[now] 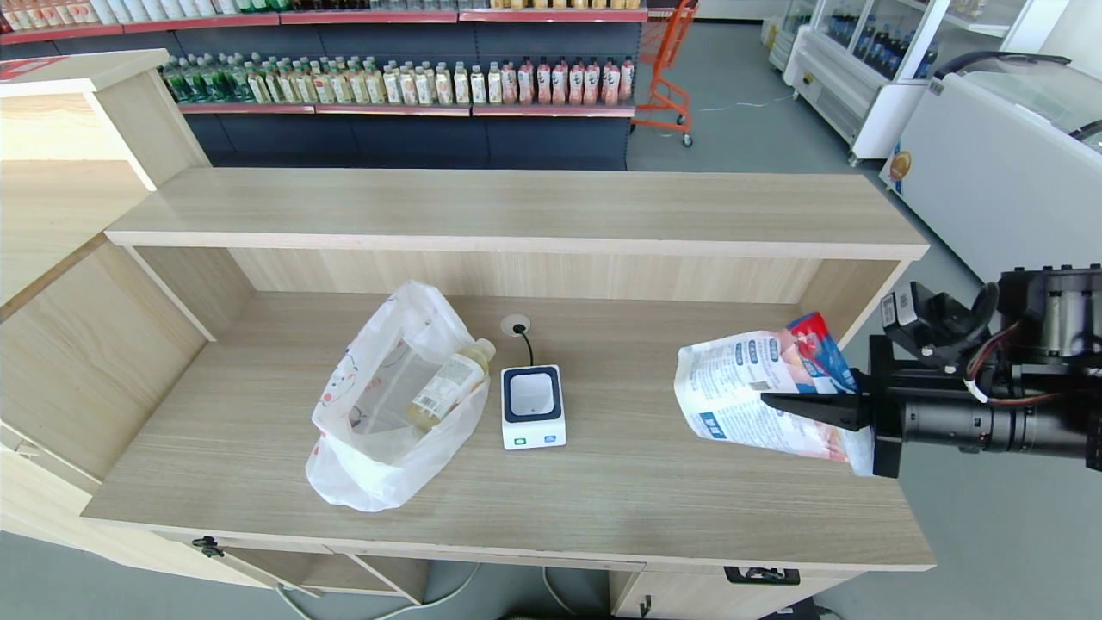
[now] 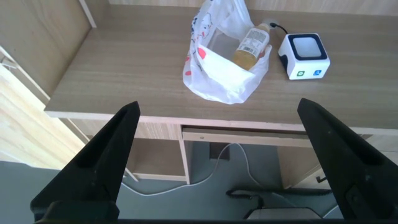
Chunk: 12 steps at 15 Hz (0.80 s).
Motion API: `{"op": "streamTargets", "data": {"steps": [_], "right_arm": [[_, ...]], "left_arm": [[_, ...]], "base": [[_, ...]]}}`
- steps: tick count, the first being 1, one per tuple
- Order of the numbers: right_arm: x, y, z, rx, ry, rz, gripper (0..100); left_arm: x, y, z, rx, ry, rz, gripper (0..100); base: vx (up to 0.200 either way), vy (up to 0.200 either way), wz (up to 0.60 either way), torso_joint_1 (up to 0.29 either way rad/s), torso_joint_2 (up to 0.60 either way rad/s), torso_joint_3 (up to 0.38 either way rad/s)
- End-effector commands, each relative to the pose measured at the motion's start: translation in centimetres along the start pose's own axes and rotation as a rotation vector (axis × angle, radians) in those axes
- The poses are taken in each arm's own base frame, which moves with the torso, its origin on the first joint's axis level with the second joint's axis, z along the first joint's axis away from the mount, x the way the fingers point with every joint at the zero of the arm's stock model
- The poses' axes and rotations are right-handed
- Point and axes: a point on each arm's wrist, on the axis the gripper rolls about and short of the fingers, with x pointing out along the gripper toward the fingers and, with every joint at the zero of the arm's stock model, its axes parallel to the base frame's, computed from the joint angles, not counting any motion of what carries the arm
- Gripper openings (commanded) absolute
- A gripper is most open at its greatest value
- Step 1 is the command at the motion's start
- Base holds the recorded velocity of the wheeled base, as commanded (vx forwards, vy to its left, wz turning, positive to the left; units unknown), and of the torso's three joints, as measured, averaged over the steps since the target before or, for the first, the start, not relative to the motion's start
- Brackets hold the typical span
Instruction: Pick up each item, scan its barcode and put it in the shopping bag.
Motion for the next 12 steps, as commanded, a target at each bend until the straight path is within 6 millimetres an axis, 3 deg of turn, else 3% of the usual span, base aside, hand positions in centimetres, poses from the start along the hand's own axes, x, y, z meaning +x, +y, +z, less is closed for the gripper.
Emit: {"op": "streamTargets", "data": {"steps": [1, 4, 10, 12], "right_arm": [[-1.5, -1.2, -0.9, -0.137, 0.043, -0.098, 0], [-2.6, -0.5, -1.2, -0.288, 0.071, -0.117, 0], [-4.2, 2.2, -0.3, -0.224, 0.060, -0.125, 0], [-5.0, 3.3, 0.0, -0.190, 0.049, -0.135, 0]], "left_arm": [[0.0, 0.0, 0.0, -0.001, 0.000, 0.000, 100], [0.0, 0.0, 0.0, -0.001, 0.000, 0.000, 100], [0.0, 0.0, 0.0, 0.002, 0.000, 0.000, 100], [0.0, 0.0, 0.0, 0.002, 0.000, 0.000, 100]], "base": [[0.000, 0.000, 0.00, 0.000, 0.00, 0.000], [0.000, 0.000, 0.00, 0.000, 0.00, 0.000], [0.000, 0.000, 0.00, 0.000, 0.00, 0.000], [0.000, 0.200, 0.00, 0.000, 0.00, -0.002]]}}
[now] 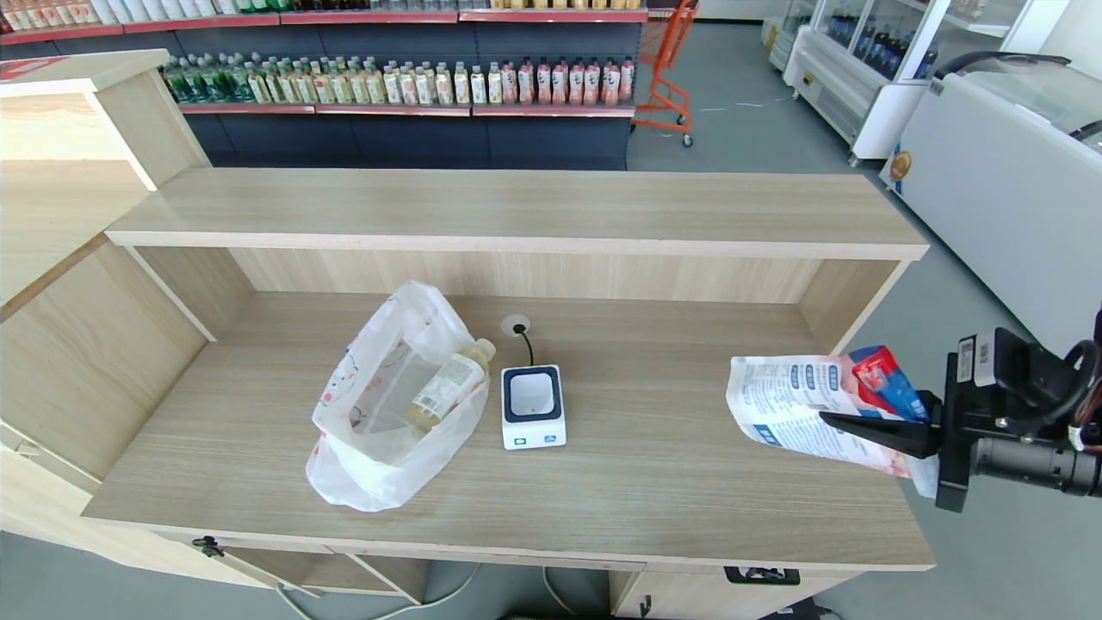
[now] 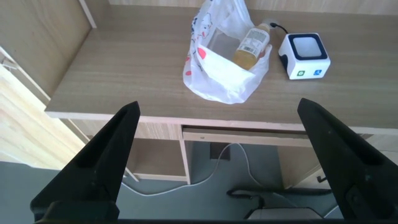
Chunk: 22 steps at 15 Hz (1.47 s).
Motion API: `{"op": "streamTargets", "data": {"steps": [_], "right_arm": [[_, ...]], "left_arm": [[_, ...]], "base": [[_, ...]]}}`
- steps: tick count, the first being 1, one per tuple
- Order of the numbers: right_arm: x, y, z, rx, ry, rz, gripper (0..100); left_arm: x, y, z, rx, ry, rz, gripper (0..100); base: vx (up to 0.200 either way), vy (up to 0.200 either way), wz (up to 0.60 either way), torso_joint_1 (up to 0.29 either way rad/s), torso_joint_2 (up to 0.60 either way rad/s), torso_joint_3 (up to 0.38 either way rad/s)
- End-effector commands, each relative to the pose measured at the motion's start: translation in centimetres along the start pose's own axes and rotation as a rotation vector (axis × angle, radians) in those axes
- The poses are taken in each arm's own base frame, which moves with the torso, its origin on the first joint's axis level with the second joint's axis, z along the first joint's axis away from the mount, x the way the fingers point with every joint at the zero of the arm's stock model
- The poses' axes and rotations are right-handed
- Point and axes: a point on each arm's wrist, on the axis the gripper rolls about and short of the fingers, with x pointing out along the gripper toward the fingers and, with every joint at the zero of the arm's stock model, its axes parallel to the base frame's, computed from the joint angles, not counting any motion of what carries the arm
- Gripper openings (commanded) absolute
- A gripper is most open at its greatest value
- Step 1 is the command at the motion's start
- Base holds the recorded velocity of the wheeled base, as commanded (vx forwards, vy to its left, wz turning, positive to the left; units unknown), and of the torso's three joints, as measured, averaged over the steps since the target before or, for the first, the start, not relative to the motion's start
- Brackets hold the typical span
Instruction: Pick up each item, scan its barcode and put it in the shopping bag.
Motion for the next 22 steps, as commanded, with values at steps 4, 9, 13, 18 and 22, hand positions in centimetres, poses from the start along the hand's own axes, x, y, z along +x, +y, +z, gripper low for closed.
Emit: {"op": "streamTargets", "data": {"steps": [4, 9, 13, 18, 22], "right_arm": [[-1.8, 1.3, 1.3, 0.017, -0.030, -0.026, 0], [-1.3, 1.2, 1.4, 0.069, -0.037, -0.012, 0], [-0.2, 0.3, -0.2, 0.109, 0.006, -0.004, 0], [1.6, -0.8, -1.9, 0.102, -0.007, -0.015, 0], [2.4, -0.5, -3.1, 0.169, 0.022, 0.013, 0]], "left_arm": [[0.0, 0.0, 0.0, -0.001, 0.000, -0.001, 100], [0.0, 0.0, 0.0, 0.000, 0.000, -0.001, 100], [0.0, 0.0, 0.0, 0.002, 0.000, -0.001, 100], [0.0, 0.0, 0.0, 0.006, 0.000, -0.001, 100], [0.0, 0.0, 0.0, -0.003, 0.000, 0.000, 100]], "base": [[0.000, 0.150, 0.00, -0.001, 0.00, 0.002], [0.000, 0.200, 0.00, 0.002, 0.00, 0.003], [0.000, 0.050, 0.00, -0.001, 0.00, 0.001], [0.160, 0.000, 0.00, 0.003, 0.00, 0.000], [0.100, 0.000, 0.00, -0.009, 0.00, 0.002]]}}
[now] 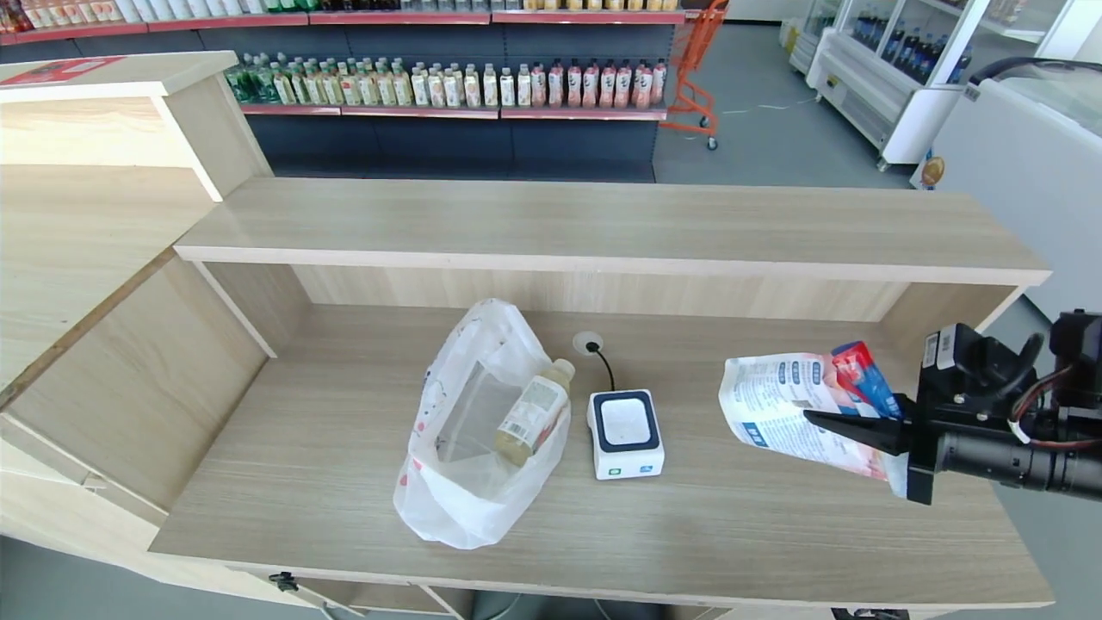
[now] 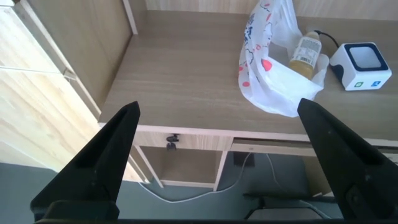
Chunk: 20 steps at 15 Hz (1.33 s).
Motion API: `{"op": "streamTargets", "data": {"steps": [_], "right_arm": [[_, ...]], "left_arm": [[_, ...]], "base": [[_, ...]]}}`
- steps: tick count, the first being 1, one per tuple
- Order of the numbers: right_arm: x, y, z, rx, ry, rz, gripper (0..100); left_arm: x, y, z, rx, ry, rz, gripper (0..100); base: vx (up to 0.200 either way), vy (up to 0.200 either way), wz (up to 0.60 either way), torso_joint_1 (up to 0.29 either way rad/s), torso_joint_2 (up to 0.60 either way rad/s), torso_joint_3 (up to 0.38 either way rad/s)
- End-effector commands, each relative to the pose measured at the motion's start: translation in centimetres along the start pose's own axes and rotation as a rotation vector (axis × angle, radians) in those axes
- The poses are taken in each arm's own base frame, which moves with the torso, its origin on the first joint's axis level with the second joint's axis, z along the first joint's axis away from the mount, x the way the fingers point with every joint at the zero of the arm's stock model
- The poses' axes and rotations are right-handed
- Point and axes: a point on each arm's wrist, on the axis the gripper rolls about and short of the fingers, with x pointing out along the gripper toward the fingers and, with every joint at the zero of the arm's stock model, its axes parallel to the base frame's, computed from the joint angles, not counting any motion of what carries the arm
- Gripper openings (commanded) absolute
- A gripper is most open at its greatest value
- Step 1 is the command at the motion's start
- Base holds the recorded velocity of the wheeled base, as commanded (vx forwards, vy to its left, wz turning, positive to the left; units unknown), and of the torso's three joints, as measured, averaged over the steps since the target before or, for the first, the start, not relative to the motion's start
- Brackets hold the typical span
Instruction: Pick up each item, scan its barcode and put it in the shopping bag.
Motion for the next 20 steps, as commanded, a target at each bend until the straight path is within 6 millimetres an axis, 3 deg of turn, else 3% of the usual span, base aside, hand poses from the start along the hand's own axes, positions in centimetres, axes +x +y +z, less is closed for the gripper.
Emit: {"op": "streamTargets", "data": {"steps": [1, 6, 8, 13, 20], "right_arm": [[1.3, -0.3, -1.6, 0.040, 0.033, 0.028, 0], [3.1, 0.7, -2.6, 0.068, 0.046, 0.105, 0], [4.7, 1.3, -2.7, 0.056, 0.036, 0.151, 0], [8.3, 1.2, -4.0, -0.153, -0.062, 0.154, 0], [10.6, 2.2, -5.9, -0.239, -0.070, 0.188, 0]], "left_arm": [[0.0, 0.0, 0.0, -0.002, -0.001, 0.001, 100], [0.0, 0.0, 0.0, -0.002, -0.001, 0.001, 100], [0.0, 0.0, 0.0, -0.002, -0.001, -0.001, 100], [0.0, 0.0, 0.0, -0.002, -0.001, 0.001, 100], [0.0, 0.0, 0.0, -0.002, -0.001, 0.001, 100]], "base": [[0.000, 0.000, 0.00, 0.000, 0.00, 0.000], [0.000, 0.000, 0.00, 0.000, 0.00, 0.000], [0.000, 0.000, 0.00, 0.000, 0.00, 0.000], [0.000, 0.000, 0.00, 0.000, 0.00, 0.000], [0.000, 0.000, 0.00, 0.000, 0.00, 0.000]]}}
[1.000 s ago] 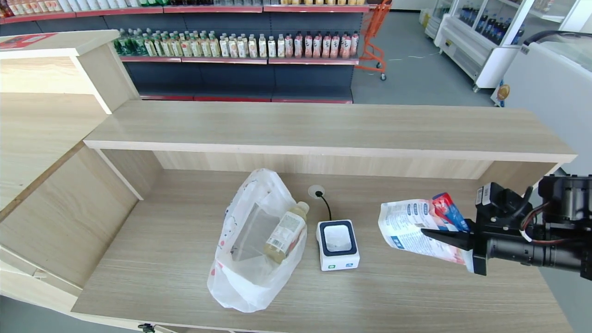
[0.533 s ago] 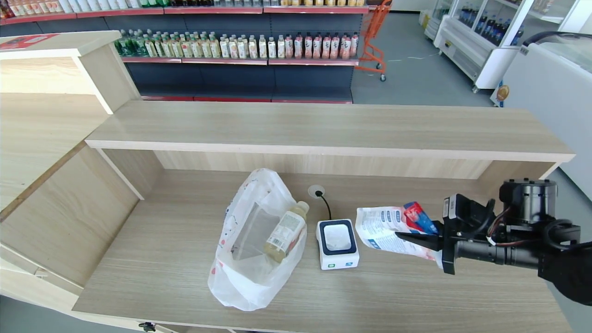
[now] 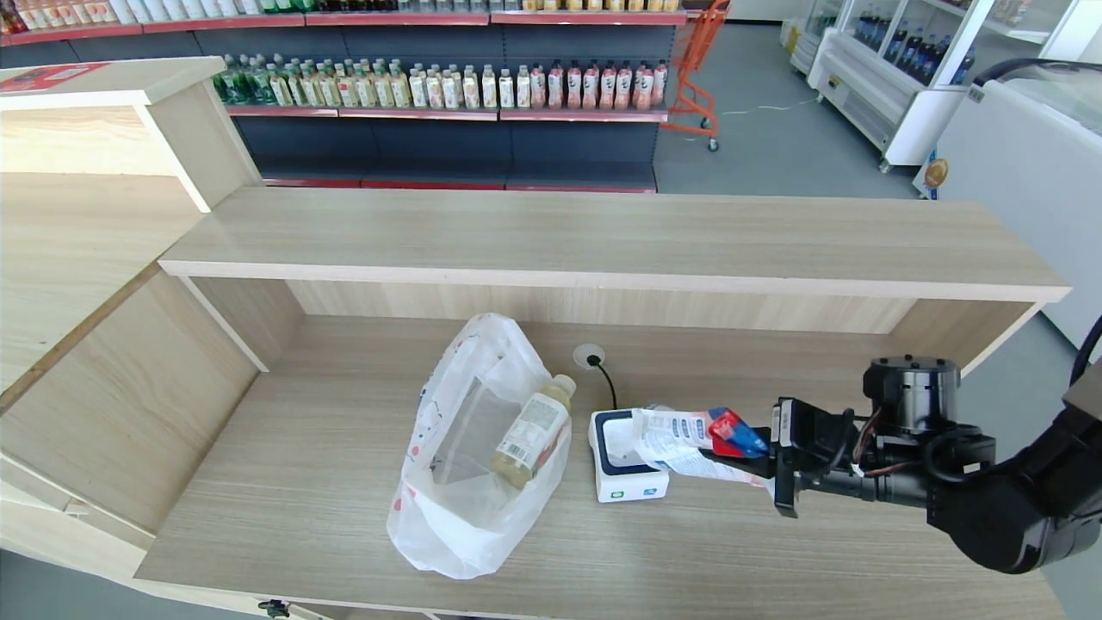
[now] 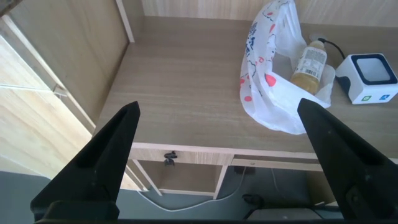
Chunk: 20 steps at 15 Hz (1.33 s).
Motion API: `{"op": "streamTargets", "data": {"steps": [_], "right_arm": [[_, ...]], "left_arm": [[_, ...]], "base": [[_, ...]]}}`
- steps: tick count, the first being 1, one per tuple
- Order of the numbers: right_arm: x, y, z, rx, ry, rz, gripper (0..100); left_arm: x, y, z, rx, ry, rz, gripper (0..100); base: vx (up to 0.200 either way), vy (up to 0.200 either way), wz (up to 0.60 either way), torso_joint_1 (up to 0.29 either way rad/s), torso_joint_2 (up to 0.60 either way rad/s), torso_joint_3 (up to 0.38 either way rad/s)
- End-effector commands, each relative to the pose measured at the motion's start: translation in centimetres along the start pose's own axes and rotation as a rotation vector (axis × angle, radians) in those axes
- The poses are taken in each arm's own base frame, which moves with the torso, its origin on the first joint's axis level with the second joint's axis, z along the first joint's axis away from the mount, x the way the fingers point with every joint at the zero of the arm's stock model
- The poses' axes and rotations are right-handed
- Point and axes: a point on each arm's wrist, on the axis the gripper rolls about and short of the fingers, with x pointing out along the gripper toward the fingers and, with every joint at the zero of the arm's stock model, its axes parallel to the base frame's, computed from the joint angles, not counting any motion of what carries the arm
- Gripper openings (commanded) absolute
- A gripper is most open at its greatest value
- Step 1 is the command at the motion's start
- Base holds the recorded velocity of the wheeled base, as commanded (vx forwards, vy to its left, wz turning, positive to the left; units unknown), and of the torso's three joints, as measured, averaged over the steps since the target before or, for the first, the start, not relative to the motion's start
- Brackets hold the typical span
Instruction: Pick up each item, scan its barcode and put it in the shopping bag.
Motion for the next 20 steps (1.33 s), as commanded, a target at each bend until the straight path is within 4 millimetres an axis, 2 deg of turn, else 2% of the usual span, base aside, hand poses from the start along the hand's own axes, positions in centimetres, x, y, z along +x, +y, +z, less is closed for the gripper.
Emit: {"op": "streamTargets", "data": {"steps": [1, 12, 16, 20], "right_arm": [[0.6, 0.4, -1.0, 0.004, 0.013, 0.021, 0], [2.9, -0.3, -2.6, -0.031, -0.046, -0.011, 0], [4.3, 0.2, -3.1, 0.011, -0.095, -0.026, 0], [4.8, 0.4, -3.7, 0.005, -0.097, -0.028, 0]], "left_arm": [[0.0, 0.0, 0.0, 0.000, 0.000, -0.001, 100], [0.0, 0.0, 0.0, 0.000, 0.000, 0.000, 100], [0.0, 0.0, 0.0, 0.000, 0.000, 0.000, 100], [0.0, 0.0, 0.0, 0.000, 0.000, 0.000, 100]], "base": [[0.000, 0.000, 0.00, 0.000, 0.00, 0.000], [0.000, 0.000, 0.00, 0.000, 0.00, 0.000], [0.000, 0.000, 0.00, 0.000, 0.00, 0.000], [0.000, 0.000, 0.00, 0.000, 0.00, 0.000]]}}
